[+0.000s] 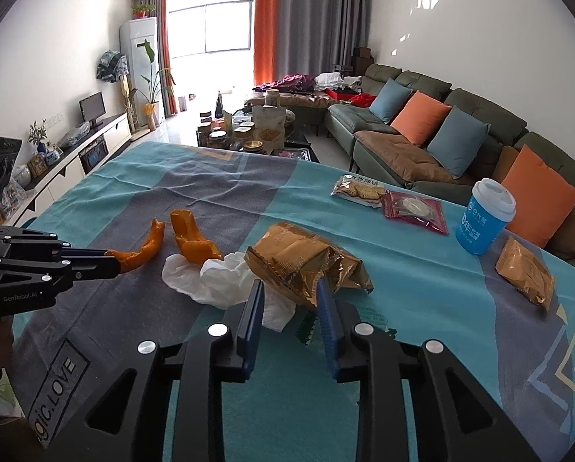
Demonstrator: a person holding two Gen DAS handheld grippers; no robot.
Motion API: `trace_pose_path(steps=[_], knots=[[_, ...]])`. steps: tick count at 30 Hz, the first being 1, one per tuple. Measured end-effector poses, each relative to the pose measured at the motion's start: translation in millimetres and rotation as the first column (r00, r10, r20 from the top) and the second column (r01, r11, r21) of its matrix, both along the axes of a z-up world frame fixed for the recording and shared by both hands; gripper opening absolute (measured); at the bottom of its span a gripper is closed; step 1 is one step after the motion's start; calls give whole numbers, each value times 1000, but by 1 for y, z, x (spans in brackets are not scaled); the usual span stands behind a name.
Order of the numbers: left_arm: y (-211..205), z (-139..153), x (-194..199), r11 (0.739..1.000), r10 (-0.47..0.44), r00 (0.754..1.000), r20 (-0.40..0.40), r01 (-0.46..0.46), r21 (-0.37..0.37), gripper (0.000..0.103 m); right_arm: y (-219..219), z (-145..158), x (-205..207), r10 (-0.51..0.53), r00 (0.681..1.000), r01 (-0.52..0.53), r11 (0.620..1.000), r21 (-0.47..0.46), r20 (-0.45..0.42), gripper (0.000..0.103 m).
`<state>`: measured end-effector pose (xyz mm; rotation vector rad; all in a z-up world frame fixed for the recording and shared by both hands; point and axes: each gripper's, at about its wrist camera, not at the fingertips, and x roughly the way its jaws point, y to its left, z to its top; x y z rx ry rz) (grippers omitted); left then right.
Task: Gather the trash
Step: 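Grasp the orange peel with the left tool while the right tool grasps a clear green-printed wrapper, then carry the peel in the left tool while the right tool carries the wrapper to the bin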
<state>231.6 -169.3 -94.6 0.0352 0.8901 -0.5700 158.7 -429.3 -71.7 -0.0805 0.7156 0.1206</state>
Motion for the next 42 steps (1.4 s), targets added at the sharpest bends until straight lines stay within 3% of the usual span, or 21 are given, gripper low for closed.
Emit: trace_pose_path(steps=[2,3,6,17,19,21,28,30,40,42], knots=[[2,0,-1,1000,5,1000,2,-5,1,13,3,-2,2,2,1000,-3,1000,-22,-2,22],[3,0,-1,1000,6,1000,1,-6,0,13,4,-3,3,3,1000,-4,1000,-28,-4,11],[5,1,-2,1000,10,1000,2,-10,-2,13,4,-6,4,5,1000,-5,999,-32,-9,2],[16,10,-12,1000,25,999,28,-24,-18,13,-5,12,-1,-14,998,13,1000,14,68,1],[20,12,-16,999,28,999,36,-27,-20,13,-11,13,3,-32,998,30,999,42,54,4],[25,13,-18,999,35,999,37,-34,-24,12,-21,12,6,-66,997,63,995,73,45,25],[38,13,-21,998,50,998,31,-49,-35,12,-64,11,-10,-145,989,141,968,207,8,36],[40,14,-22,998,50,998,34,-49,-37,12,-72,11,-22,-137,991,134,962,237,-4,45],[57,13,-34,997,58,998,36,-56,-46,12,-82,-15,-72,-22,993,62,932,356,-115,45],[60,12,-36,997,63,997,35,-61,-38,13,-82,-22,-75,-14,991,63,928,366,-134,41]])
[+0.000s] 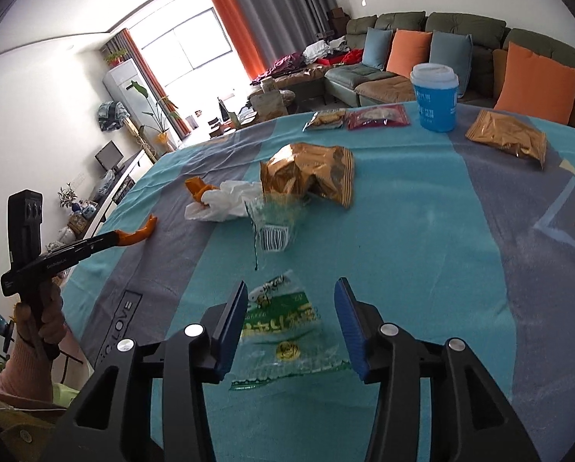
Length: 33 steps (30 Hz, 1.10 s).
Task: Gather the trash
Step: 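Carry the peel in the left tool while the right tool carries the wrapper to the bin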
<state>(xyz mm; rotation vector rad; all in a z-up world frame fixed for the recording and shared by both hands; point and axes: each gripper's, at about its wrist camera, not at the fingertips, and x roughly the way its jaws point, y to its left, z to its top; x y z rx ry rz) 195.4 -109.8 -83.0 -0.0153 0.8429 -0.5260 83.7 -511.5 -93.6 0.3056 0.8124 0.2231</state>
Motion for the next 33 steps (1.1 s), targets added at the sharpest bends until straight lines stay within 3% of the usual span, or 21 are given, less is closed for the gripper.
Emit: trace_pose_path(steps=[3,5,6,7,12,14,15,16,25,33], knots=[[5,-3,-2,1000,3,1000,-10,-3,-1,16,5,-7,0,23,1000,-23,1000,15,-20,23],[7,-4,-3,1000,0,1000,-13,0,2,25,8,-9,0,34,999,-33,999,18,-19,16],[7,-5,-3,1000,4,1000,-15,-4,6,35,11,-9,0,37,999,-37,999,15,-16,10],[7,-6,-3,1000,8,1000,-13,-7,12,37,12,-8,-1,41,999,-40,999,11,-13,7],[2,-13,2,1000,-12,999,-38,13,24,43,23,0,-3,62,998,-63,998,6,16,3],[-3,-18,7,999,-13,998,-59,15,32,37,30,4,-5,78,997,-78,997,10,30,3],[-4,-20,9,999,-20,997,-73,22,26,23,33,6,-5,84,996,-84,996,12,37,3],[-6,-23,10,999,-24,996,-85,26,21,19,36,8,-5,91,995,-91,996,16,46,3],[0,-10,-4,999,-8,1000,-19,8,36,15,74,22,8,175,979,-182,981,61,103,3],[37,12,-25,997,56,998,37,-57,48,14,130,27,34,278,950,-294,949,111,139,3]])
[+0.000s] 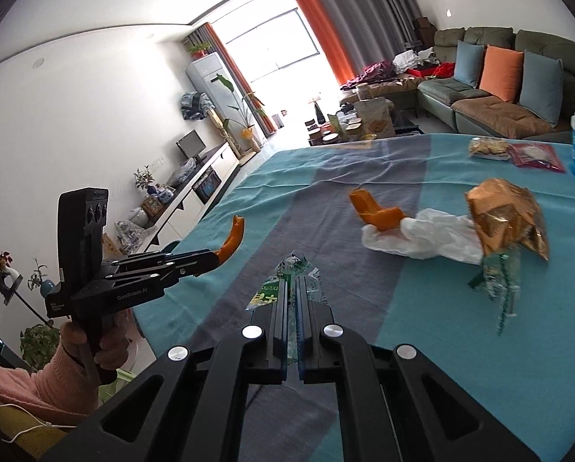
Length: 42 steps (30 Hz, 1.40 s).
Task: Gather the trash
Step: 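Carry the peel in the left tool while the right tool carries the wrapper to the bin, then open the left tool over the bin while the right tool releases the wrapper into it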
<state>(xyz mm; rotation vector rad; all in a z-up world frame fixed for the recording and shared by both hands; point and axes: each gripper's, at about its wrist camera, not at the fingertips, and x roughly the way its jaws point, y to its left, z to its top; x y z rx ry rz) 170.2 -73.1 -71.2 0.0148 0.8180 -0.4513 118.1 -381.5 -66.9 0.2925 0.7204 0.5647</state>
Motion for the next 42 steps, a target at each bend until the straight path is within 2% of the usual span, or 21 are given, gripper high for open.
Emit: trace_pose_path(steps=[6,12,21,28,33,42], knots=[[48,12,-20,997,81,996,24,-80,-14,14,51,4,17,103,995,-103,995,16,3,3],[102,17,-42,983,180,983,35,-179,-31,14,103,9,31,195,981,-196,980,21,12,3],[179,15,-64,944,329,944,37,-328,-36,14,184,14,50,320,947,-320,947,-1,7,3],[230,12,-73,904,428,903,32,-426,-38,15,232,20,60,378,926,-378,926,-19,6,3],[256,6,-76,880,474,880,19,-473,-26,15,262,21,65,410,912,-409,912,-33,-1,3],[285,-15,-72,856,516,856,-33,-516,-25,15,308,14,77,448,893,-449,891,-63,-39,3]])
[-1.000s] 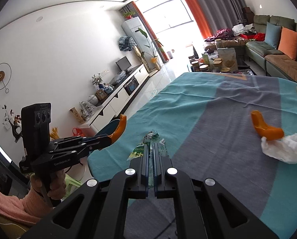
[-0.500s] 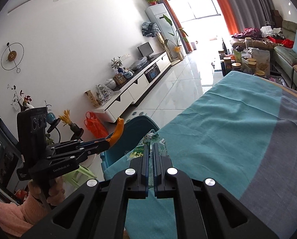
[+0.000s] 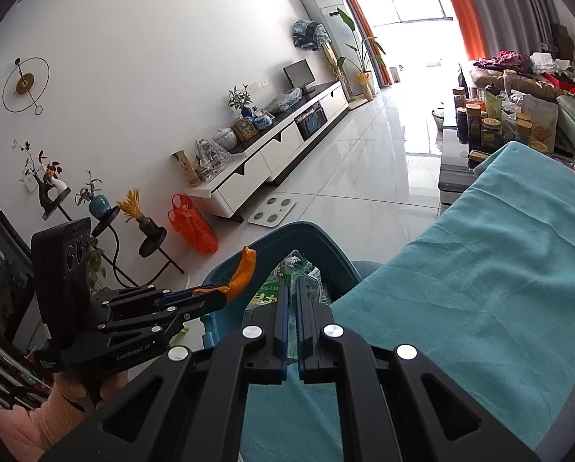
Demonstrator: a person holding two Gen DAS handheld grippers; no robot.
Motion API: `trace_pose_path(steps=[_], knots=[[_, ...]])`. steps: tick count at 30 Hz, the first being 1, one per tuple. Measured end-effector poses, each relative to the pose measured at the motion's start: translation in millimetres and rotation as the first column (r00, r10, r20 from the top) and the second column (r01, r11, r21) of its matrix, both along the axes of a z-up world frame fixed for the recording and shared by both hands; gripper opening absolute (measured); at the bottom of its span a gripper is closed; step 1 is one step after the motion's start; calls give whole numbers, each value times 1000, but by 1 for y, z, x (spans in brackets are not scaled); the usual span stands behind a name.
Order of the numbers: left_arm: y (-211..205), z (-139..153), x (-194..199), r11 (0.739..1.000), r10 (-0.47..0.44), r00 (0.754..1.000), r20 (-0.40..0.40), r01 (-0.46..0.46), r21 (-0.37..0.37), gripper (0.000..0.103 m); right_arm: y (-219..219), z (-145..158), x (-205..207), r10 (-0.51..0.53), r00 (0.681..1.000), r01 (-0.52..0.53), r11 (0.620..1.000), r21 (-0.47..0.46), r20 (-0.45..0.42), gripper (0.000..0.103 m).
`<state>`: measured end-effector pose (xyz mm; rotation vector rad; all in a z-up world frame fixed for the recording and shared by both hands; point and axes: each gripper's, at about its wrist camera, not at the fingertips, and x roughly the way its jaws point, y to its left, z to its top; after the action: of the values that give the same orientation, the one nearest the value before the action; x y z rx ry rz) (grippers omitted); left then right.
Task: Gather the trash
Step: 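Open the left tool over the bin while the right tool releases the wrapper into it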
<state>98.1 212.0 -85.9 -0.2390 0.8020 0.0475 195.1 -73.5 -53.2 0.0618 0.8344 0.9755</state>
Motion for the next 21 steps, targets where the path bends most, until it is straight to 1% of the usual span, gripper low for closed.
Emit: trace_pose_path(steps=[5,12,17,21], knots=[[11,-16,4,1000,15,999,-32,-16,-23,15,24,-12,8,9,1000,-10,999,-33,-25,3],[15,-34,17,998,37,997,-63,-40,-40,15,51,-29,14,16,997,-22,997,-78,-73,3],[19,-38,25,997,48,997,-66,-51,-52,16,63,-36,14,8,996,-17,995,-99,-92,6],[21,-40,28,996,60,996,-62,-63,-65,16,63,-37,15,4,995,-14,995,-97,-101,8]])
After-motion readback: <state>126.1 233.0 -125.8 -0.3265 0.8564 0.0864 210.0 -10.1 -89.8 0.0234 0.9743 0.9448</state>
